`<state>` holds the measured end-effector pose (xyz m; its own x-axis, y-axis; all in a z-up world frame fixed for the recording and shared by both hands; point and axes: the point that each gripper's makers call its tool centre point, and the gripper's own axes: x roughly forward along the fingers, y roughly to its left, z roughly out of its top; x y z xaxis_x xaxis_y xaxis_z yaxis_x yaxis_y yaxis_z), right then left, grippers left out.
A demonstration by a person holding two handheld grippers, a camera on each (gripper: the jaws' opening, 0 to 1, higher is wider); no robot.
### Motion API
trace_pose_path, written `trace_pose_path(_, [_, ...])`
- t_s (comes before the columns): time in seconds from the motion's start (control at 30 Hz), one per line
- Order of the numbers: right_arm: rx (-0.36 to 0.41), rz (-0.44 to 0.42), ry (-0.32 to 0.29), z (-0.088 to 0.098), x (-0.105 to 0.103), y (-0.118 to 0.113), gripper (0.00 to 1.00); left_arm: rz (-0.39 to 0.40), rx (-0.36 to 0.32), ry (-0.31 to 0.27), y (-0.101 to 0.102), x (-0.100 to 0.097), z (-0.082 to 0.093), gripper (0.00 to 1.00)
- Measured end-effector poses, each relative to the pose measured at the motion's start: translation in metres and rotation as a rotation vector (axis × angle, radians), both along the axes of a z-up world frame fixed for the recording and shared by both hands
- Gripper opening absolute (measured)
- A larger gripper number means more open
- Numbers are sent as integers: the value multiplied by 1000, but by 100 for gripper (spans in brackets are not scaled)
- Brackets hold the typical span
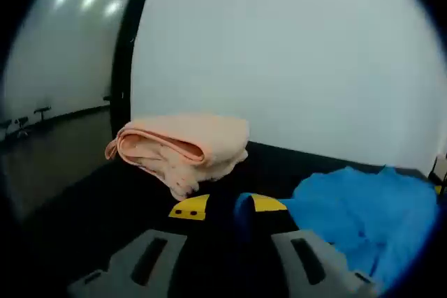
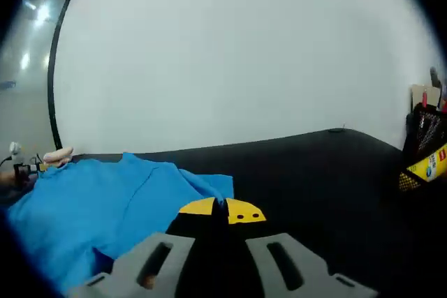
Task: Spread out the cloth and fold it
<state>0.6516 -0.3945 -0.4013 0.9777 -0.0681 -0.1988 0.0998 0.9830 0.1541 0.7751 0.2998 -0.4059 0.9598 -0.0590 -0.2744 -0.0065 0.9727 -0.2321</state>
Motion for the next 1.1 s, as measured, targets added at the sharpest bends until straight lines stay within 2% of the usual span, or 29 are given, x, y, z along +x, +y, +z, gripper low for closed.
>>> trace_pose_path(0.03, [-20, 0, -29, 5, -2, 4, 2, -50, 17, 88, -7, -7, -14, 17])
trace_pose_path(0.07, [-30, 2, -32, 4, 0, 5, 2, -96, 48, 154, -14, -15, -23, 17])
trace_pose_path(0.1, [-68, 13, -32, 1, -1, 9, 2, -136, 70, 176, -20, -20, -30, 17])
trace_pose_path(0.13, [-109, 11, -13, -3, -1, 8, 2, -116, 109, 165, -18, -25, -28, 16])
trace_pose_path(0.17, [-156, 16, -14, -1, -4, 12, 2, -90, 98, 150, -18, -32, -22, 15])
trace_pose_path(0.2, [-160, 22, -44, 4, -4, 16, 2, -89, 94, 154, -18, -37, -21, 15])
trace_pose_path(0.23, [-167, 28, -75, 9, -4, 17, 2, -86, 68, 159, -20, -48, -18, 15])
trace_pose_path(0.27, [-188, 27, -65, 6, -6, 18, 2, -84, 13, 163, -23, -60, -16, 15])
trace_pose_path(0.3, [-188, 28, -57, 5, -6, 18, 2, -109, -13, 140, -28, -67, -12, 15])
trace_pose_path(0.33, [-185, 33, -68, 7, -8, 20, 2, -173, -1, 137, -37, -76, -13, 15])
trace_pose_path(0.37, [-180, 34, -98, 12, -9, 21, 2, -205, 28, 154, -41, -79, -18, 15])
trace_pose_path(0.4, [-157, 34, -121, 16, -10, 21, 2, -273, 106, 199, -48, -83, -30, 15])
trace_pose_path(0.43, [-147, 36, -118, 15, -12, 21, 2, -250, 122, 219, -46, -81, -37, 15])
trace_pose_path(0.47, [-132, 38, -113, 15, -12, 21, 2, -261, 168, 86, -49, -64, -22, 15])
trace_pose_path(0.5, [-133, 41, -115, 15, -12, 23, 2, -243, 152, 129, -50, -58, -28, 15])
trace_pose_path(0.57, [-144, 49, -127, 16, -14, 26, 2, -200, 237, 95, -47, -35, -25, 18])
trace_pose_path(0.6, [-150, 51, -130, 17, -13, 27, 2, -211, 315, 42, -47, -19, -23, 20])
trace_pose_path(0.63, [-153, 52, -129, 17, -13, 26, 2, -225, 251, 27, -55, -9, -22, 20])
trace_pose_path(0.7, [-161, 55, -124, 15, -15, 29, 2, -261, 216, 13, -63, 1, -20, 19])
trace_pose_path(0.73, [-162, 55, -124, 15, -15, 29, 2, -264, 215, -7, -64, 4, -16, 14])
trace_pose_path(0.77, [-163, 56, -126, 16, -15, 29, 2, -251, 134, -18, -69, 6, -13, 3])
trace_pose_path(0.8, [-163, 55, -128, 16, -15, 29, 2, -231, 72, -7, -70, 4, -13, 0])
trace_pose_path(0.83, [-166, 56, -130, 16, -16, 30, 2, -253, 21, 0, -76, 0, -11, 0])
trace_pose_path(0.9, [-172, 55, -135, 18, -16, 31, 3, -373, 39, 3, -90, -15, -7, 0])
trace_pose_path(0.97, [-177, 56, -139, 18, -16, 32, 3, -399, 104, 11, -87, -28, 0, 0])
trace_pose_path(1.1, [-173, 59, -140, 19, -17, 33, 3, -367, 102, -42, -59, -47, 37, 0])
